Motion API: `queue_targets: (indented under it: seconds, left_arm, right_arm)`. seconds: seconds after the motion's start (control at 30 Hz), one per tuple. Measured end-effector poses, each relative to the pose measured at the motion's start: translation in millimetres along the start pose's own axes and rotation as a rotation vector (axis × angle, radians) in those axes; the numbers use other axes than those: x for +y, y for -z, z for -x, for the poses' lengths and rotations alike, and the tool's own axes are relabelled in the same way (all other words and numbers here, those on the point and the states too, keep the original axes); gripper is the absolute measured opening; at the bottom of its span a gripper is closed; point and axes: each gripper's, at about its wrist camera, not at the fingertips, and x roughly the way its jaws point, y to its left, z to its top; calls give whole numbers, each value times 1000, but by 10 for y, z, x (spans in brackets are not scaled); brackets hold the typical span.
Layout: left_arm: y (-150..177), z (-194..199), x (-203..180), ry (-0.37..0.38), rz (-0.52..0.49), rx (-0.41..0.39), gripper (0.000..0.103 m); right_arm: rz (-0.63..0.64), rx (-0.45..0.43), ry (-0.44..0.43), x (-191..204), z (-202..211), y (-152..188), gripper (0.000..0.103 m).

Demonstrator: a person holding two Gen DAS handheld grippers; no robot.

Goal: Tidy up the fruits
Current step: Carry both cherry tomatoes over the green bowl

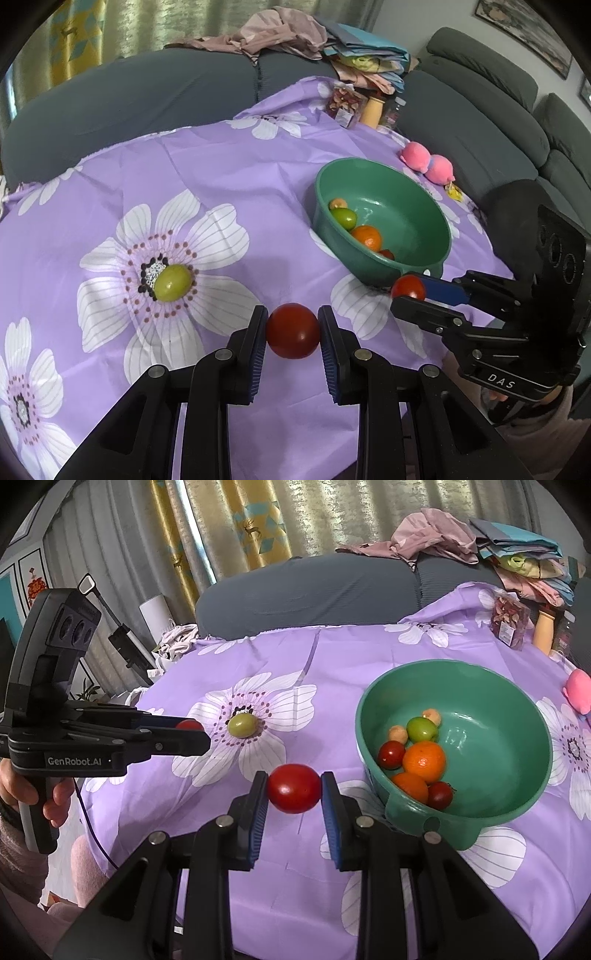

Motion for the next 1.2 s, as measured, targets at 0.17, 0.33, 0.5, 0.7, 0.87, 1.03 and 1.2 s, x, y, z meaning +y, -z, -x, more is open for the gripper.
queue_targets:
  seconds: [0.17,0.33,0.5,0.7,0.87,1.03,1.2]
  left_arm:
    - [-42,-19,-63,3,-17,2,28]
    - [-101,-41,-140,12,-35,4,28]
    - [-158,-62,-227,23,-56,0,28]
    - [-233,-111,-343,37,-78,1,28]
    - [-289,-149,-435,50,-100,3,28]
    - [-342,-196,-517,59,-119,7,28]
    - [-376,-250,-584,65,-131,16,28]
  right_arm:
    - [-10,-8,5,-49,23,12,29]
    - [-20,-15,9,-96,49,16,29]
    - [-32,-22,17,-149,67,20,29]
    - [-48,-29,25,-226,95,31,29]
    - [-63,-35,33,-302,110,43,29]
    - [-76,-40,38,-371,122,60,29]
    - [-90,-45,44,-437,138,85,29]
